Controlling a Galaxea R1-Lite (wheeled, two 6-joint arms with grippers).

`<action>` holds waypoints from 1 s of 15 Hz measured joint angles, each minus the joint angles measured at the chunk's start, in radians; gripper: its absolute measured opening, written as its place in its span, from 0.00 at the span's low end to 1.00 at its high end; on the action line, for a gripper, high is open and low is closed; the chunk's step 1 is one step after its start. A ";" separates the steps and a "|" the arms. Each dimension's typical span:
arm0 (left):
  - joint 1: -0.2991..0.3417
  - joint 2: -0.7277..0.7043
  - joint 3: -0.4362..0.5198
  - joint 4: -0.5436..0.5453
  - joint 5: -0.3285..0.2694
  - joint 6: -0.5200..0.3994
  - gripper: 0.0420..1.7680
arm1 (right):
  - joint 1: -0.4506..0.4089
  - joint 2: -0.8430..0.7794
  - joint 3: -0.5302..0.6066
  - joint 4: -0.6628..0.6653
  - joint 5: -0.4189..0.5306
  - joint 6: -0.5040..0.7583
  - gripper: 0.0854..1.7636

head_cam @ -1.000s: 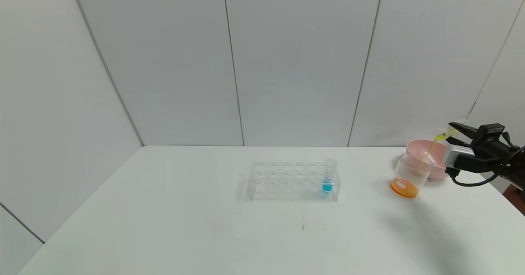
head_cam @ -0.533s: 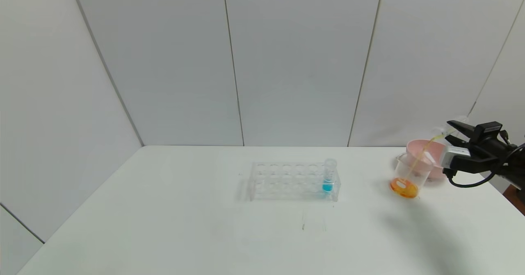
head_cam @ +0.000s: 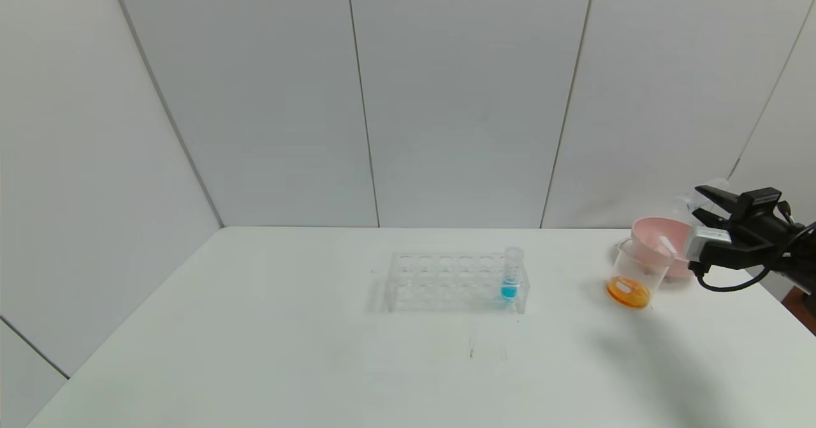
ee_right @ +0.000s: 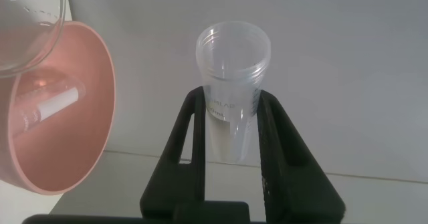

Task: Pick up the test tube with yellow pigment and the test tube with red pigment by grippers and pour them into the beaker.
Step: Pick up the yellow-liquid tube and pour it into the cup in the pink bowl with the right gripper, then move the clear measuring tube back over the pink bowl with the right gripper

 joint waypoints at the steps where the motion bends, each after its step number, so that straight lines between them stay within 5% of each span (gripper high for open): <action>1: 0.000 0.000 0.000 0.000 0.000 0.000 1.00 | 0.000 -0.001 0.000 0.002 -0.019 0.011 0.27; 4: 0.000 0.000 0.000 0.000 0.000 0.000 1.00 | 0.013 -0.007 -0.063 0.085 -0.086 0.189 0.27; 12: 0.000 0.000 0.000 0.000 0.000 0.000 1.00 | 0.050 -0.003 -0.290 0.435 -0.243 1.418 0.27; 15: 0.000 0.000 0.000 0.000 0.000 0.000 1.00 | 0.027 0.028 -0.287 0.450 -0.251 1.616 0.27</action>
